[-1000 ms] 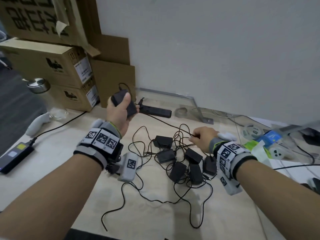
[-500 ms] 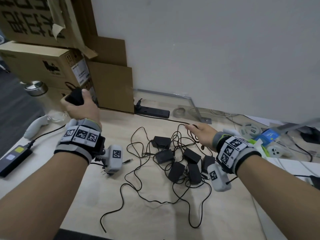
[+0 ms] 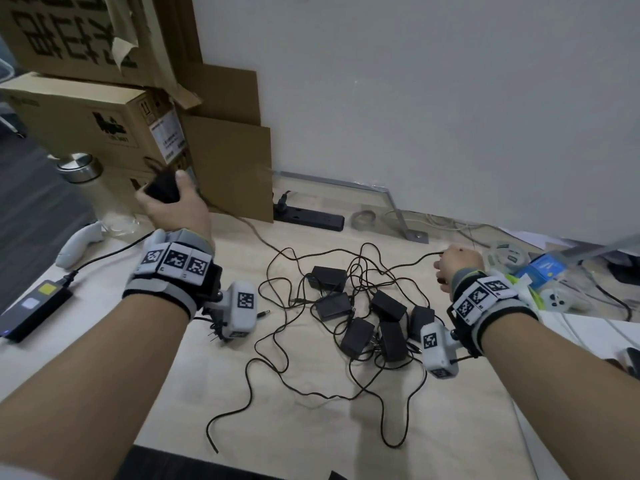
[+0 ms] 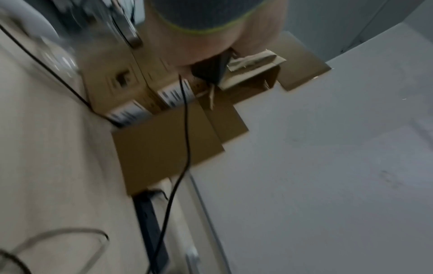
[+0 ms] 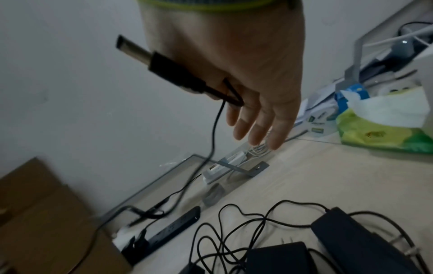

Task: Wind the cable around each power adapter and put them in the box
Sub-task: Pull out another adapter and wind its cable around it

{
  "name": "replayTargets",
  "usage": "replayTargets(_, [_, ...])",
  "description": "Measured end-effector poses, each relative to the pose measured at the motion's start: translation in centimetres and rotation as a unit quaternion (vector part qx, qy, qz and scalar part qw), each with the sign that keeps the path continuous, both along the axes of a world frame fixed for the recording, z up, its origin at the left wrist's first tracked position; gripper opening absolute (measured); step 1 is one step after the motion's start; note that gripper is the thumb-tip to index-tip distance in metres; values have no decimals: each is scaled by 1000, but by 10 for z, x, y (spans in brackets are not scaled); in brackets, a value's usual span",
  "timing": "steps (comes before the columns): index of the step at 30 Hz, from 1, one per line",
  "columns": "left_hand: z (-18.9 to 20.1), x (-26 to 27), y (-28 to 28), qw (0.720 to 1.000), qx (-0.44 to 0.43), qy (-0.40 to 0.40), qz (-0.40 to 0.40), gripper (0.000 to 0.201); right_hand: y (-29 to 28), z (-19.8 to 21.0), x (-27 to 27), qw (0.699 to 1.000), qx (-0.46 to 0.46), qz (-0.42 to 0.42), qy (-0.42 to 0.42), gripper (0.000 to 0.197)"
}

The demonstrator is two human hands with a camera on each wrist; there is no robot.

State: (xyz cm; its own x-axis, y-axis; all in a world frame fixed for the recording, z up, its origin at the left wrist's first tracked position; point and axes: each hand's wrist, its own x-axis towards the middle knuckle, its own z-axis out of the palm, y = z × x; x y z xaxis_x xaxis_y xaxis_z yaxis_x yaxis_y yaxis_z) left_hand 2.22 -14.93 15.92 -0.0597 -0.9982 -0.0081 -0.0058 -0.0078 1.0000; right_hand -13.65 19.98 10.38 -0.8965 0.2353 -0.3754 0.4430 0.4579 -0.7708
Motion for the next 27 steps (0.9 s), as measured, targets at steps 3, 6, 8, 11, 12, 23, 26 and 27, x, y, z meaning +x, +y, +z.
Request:
replayTargets(3, [8, -13, 27, 980, 97, 56, -167, 90, -23, 14, 24, 993, 105, 60, 2, 49])
replayTargets(6, [9, -20, 61, 920, 193, 87, -330, 61, -48, 25, 47, 981, 99, 158, 51, 53])
replayTargets(8, [10, -23, 88, 875, 253, 139, -389, 28, -66, 30, 63, 964, 48, 241, 98, 56])
replayTargets(11, [18, -25, 111, 832, 290, 157, -446, 38, -95, 37, 81, 937, -64, 316, 135, 52])
replayTargets(12, [22, -26, 114, 823, 292, 159, -461, 41, -102, 41, 86, 927, -114, 328, 139, 44])
replayTargets(23, [48, -8, 76, 778, 299, 159, -529, 45, -88, 62, 72, 895, 25, 426, 131, 32])
replayTargets(26, [56, -2, 73, 760, 321, 169, -539, 44, -82, 64, 64, 876, 85, 466, 95, 34])
replayTargets(27, [58, -2, 75, 760, 323, 174, -537, 44, -82, 65, 61, 877, 93, 463, 82, 32])
